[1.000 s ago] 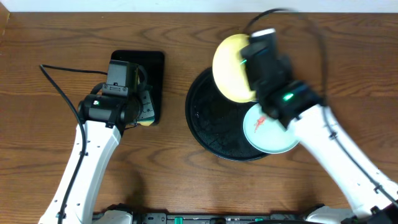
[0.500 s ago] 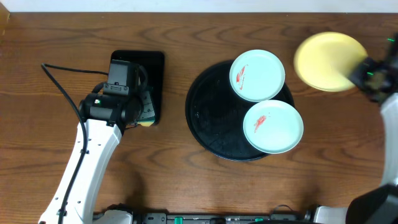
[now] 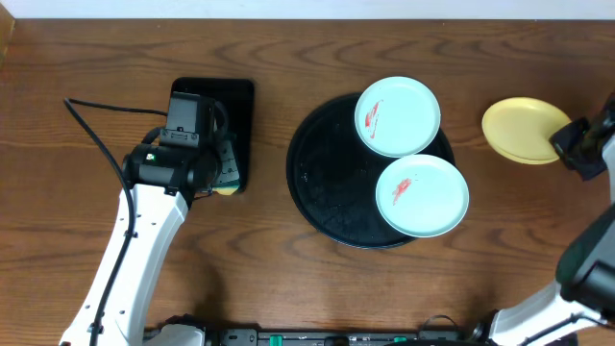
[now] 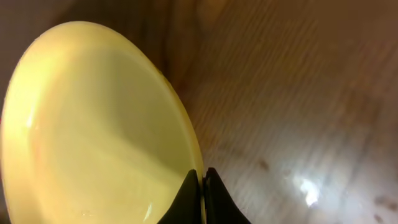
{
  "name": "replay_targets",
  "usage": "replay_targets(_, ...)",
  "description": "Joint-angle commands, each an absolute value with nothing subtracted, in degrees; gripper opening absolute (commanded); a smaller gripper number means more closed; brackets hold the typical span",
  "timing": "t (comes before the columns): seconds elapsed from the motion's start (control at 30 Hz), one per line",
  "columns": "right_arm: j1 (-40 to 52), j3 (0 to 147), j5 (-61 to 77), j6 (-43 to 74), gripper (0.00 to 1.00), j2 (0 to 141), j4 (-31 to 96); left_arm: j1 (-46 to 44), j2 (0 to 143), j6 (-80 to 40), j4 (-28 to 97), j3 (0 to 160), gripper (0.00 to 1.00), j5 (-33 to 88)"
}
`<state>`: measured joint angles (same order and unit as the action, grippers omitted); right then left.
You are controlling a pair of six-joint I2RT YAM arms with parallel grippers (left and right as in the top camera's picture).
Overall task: Clean dirty plates on tray and stack at the side
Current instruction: 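Set the yellow plate down at the right side and release it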
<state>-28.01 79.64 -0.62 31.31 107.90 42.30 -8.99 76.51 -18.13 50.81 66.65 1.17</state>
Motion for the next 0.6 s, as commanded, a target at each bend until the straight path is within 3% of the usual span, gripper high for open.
replay_targets(0.0,-28.29,79.77,0.12,27.57,0.18,109.51,40.69,-8.69,76.86,-17.85,50.72,66.41,0.09,0.89)
replay_targets(0.07,-28.29,79.83,1.78,23.46,0.38,109.30,39.35,-8.69,76.86,-17.85,50.52,66.41,0.09,0.91)
replay_targets(0.13,-28.29,80.25,2.68,21.63,0.67,108.25,39.00,-8.69,76.86,-17.85,50.28,66.43,0.09,0.89)
replay_targets(0.2,-28.29,80.73,3.88,21.54,0.72,106.21,39.09,-8.69,76.86,-17.85,50.02,66.41,0.09,0.91)
replay_targets(0.43,-25.23,80.95,25.58,14.79,0.74,95.83,35.09,-8.69,76.86,-19.00,49.45,66.41,0.09,0.93)
replay_targets(0.57,-18.48,80.93,23.90,10.46,0.90,93.54,33.87,-8.69,76.86,-20.91,48.77,66.41,0.09,1.04)
